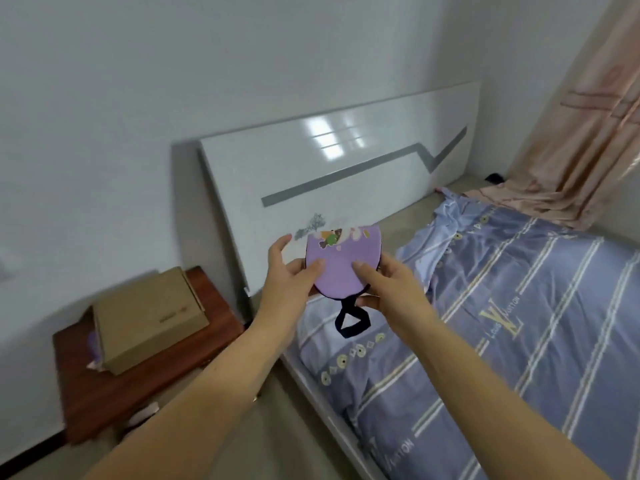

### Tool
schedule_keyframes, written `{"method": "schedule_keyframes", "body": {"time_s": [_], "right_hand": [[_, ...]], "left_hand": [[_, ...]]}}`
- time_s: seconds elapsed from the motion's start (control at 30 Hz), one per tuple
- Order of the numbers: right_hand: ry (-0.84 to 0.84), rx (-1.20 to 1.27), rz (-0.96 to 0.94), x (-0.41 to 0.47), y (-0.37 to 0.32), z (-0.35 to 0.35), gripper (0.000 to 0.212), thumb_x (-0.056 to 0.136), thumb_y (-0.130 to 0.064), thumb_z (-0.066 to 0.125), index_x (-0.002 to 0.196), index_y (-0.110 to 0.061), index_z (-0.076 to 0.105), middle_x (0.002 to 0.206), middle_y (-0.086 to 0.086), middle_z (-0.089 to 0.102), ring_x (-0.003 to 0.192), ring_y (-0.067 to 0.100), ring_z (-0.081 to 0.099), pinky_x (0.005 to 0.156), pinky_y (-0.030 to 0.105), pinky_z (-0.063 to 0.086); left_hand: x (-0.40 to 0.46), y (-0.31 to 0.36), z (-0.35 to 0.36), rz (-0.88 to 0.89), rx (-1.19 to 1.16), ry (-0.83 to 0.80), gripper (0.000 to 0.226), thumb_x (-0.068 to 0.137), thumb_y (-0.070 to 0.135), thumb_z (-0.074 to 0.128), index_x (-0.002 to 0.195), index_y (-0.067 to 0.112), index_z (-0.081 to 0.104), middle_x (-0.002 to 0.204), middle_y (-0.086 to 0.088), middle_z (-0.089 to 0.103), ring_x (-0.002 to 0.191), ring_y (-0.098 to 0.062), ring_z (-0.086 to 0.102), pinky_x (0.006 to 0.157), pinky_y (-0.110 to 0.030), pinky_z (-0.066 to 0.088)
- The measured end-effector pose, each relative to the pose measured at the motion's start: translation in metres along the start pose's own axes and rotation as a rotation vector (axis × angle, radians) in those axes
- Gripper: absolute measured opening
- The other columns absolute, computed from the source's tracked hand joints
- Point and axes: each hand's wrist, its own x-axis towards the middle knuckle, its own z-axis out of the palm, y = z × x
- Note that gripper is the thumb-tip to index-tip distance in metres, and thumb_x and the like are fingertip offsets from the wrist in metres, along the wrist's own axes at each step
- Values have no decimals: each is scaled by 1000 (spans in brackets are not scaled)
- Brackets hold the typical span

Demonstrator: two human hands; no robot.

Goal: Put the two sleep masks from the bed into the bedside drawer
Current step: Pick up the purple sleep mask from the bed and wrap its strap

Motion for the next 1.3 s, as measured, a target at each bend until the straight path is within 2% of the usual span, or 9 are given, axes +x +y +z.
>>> {"method": "schedule_keyframes", "body": {"time_s": [0.13,0.33,0.47,0.8,0.93,1.03,1.1,1.17,1.3], "right_hand": [[-101,1,11,-21,14,61,22,92,-18,57,112,-21,62,99,-2,74,86,18,72,66,27,59],[-235,124,116,-48,20,104,21,87,-23,64,107,-18,64,88,-2,78,78,16,73,64,30,61],[-212,419,135,-47,7,112,19,89,-16,58,108,-11,61,79,0,76,68,15,71,60,28,60],[-112,749,232,-50,11,99,13,94,-8,49,103,-5,58,71,7,76,58,16,72,49,24,57],[-18,566,126,-48,14,93,15,92,-10,54,107,-11,59,82,1,75,64,12,72,50,23,57],[-50,319,-43,-53,13,94,13,92,-14,56,99,-23,63,81,-9,76,70,8,72,54,23,57],[-32,227,-103,-58,15,96,15,92,-15,56,98,-28,62,83,-14,75,76,9,72,57,25,58],[26,223,-65,-59,18,96,18,92,-14,56,106,-25,60,93,-8,72,82,14,71,59,27,60],[-3,209,153,-57,19,90,31,92,-7,54,123,-4,53,102,10,66,86,23,67,58,27,61]], "left_hand": [[-32,15,-69,-113,109,-32,36,90,18,59,125,10,53,109,-4,72,94,-17,70,73,-30,58],[-85,32,-116,-194,51,-285,43,77,34,65,118,21,59,114,0,71,104,-19,67,89,-32,55],[-115,28,-126,-323,84,-420,13,83,20,63,89,9,59,71,-4,63,64,-15,59,68,-23,52],[-130,31,-130,-323,-865,-327,33,81,27,58,52,12,57,35,2,47,26,-5,42,34,-15,42],[-139,32,-118,-532,29,-661,44,90,24,34,77,2,70,67,-14,73,49,-14,68,48,-19,53],[-137,25,-106,-597,610,-525,41,98,22,29,111,-3,59,112,-27,67,90,-34,71,66,-23,58],[-129,17,-102,-341,952,-257,29,97,21,42,119,6,51,115,-19,66,97,-32,69,74,-30,54],[-126,9,-100,-29,1141,-38,66,91,26,56,146,17,21,124,-13,62,106,-28,64,82,-34,50],[-124,0,-107,508,1328,42,109,81,32,68,138,39,-25,157,10,3,131,-17,45,90,-31,52]]}}
